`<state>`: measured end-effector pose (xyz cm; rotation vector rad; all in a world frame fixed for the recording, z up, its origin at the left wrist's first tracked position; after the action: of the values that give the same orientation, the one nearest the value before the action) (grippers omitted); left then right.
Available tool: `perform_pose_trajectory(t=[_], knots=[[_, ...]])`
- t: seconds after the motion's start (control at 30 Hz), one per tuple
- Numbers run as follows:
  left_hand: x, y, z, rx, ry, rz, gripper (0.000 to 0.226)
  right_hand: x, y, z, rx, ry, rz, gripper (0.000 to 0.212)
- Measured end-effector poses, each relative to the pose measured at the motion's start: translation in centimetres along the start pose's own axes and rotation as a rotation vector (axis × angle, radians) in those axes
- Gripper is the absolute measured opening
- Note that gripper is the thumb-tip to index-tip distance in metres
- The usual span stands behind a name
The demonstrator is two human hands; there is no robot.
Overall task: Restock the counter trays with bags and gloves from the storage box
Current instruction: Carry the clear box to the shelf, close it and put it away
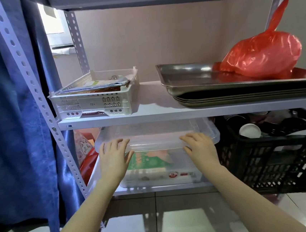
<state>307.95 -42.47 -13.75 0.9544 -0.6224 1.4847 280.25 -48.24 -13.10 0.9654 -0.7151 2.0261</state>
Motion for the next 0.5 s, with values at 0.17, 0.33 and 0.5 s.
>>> perform_pose_trajectory(t=[0.17, 0.33, 0.5], knots=[[-1.3, -1.1, -1.8, -0.073, 0.056, -0.066, 0.056, -1.2, -0.7, 0.2, -0.01, 0.081, 0.007, 0.034], [-1.8, -2.3, -1.8, -0.095, -0.149, -0.049, 0.076, -1.4, -0.3, 0.7, -0.013, 0.081, 0.04, 0.034], [-0.8, -2.2, -1.0, -0.112, -0.19, -0.016, 0.074, -1.7, 0.3, 0.6, -0.008, 0.003, -0.011, 0.038]])
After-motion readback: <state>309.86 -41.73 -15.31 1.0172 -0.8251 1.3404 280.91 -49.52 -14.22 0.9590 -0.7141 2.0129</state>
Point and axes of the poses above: each hand's wrist, its own z-axis towards the middle knuckle, its own x-axis out of the back of the hand, y = z × x, the point moved 1 cm from there along z, towards the middle knuckle, and after that the axes turned 5 degrees about x, right-handed, at the moved point
